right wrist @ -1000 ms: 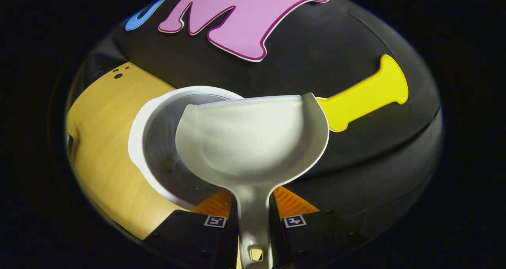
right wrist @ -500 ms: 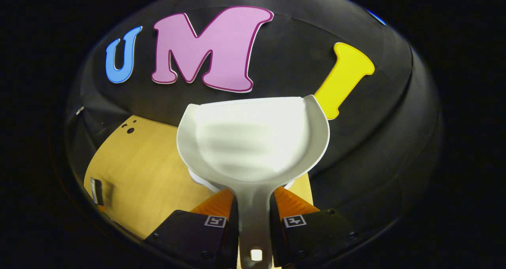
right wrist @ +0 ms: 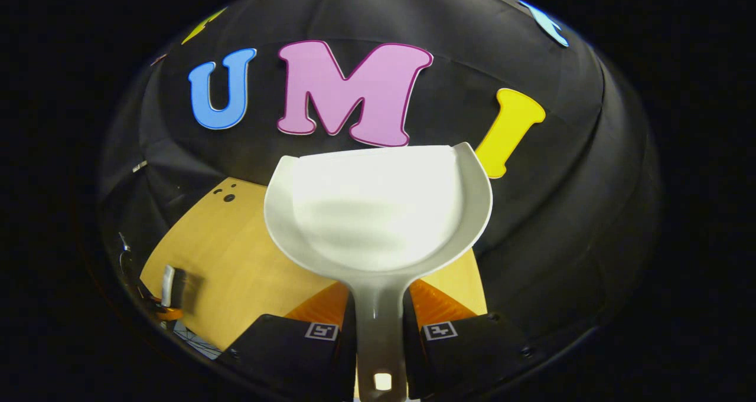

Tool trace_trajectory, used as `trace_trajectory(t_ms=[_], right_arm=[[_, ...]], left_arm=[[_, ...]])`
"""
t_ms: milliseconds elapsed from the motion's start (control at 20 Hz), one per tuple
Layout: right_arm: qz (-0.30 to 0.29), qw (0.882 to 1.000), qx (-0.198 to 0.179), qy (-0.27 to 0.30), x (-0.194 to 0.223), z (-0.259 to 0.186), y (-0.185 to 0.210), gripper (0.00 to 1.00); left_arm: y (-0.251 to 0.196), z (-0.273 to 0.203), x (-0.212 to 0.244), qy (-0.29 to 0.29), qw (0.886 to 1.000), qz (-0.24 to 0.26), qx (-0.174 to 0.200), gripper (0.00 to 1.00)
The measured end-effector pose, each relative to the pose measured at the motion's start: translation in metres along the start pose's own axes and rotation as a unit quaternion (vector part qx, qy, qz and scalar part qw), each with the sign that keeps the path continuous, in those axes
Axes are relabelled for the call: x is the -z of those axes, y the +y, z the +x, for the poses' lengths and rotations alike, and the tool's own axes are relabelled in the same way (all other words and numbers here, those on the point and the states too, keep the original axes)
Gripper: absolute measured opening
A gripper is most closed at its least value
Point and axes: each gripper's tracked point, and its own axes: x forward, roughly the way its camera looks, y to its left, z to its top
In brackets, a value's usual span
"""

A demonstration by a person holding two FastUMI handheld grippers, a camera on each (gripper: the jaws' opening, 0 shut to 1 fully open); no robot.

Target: Pick up the small broom and dustpan from the desktop, sweep the trash into the dustpan with the broom, and then empty the trash into the garbage bin.

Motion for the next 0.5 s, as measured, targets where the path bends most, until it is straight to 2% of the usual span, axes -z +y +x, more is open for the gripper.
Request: trace_trajectory(t_ms=[100, 150, 250, 300, 350, 400, 500], right_arm=[[0.007, 1.0, -0.014, 0.002, 0.012, -0.012, 0.026, 0.37], [0.012, 1.0, -0.021, 0.002, 0.018, -0.016, 0.039, 0.41], [0.01, 0.999, -0.029, 0.013, 0.034, -0.02, 0.061, 0.34], [0.009, 0.999, -0.032, 0.018, 0.043, -0.023, 0.072, 0.37], [0.011, 0.999, -0.038, 0.024, 0.054, -0.024, 0.085, 0.34], [0.016, 0.998, -0.046, 0.031, 0.065, -0.025, 0.098, 0.37], [0.02, 0.996, -0.062, 0.061, 0.095, -0.025, 0.125, 0.37]], left_arm=[[0.005, 0.005, 0.003, 0.002, 1.0, 0.007, 0.006, 0.27], [0.008, 0.006, 0.004, 0.002, 1.0, 0.01, 0.008, 0.27], [0.015, 0.009, 0.003, 0.002, 1.0, 0.013, 0.008, 0.27], [0.017, 0.01, 0.003, 0.0, 1.0, 0.013, 0.01, 0.25], [0.02, 0.012, 0.003, 0.001, 1.0, 0.009, 0.011, 0.27], [0.023, 0.016, 0.003, 0.003, 1.0, 0.004, 0.013, 0.27], [0.029, 0.024, 0.003, 0.008, 1.0, -0.006, 0.015, 0.27]])
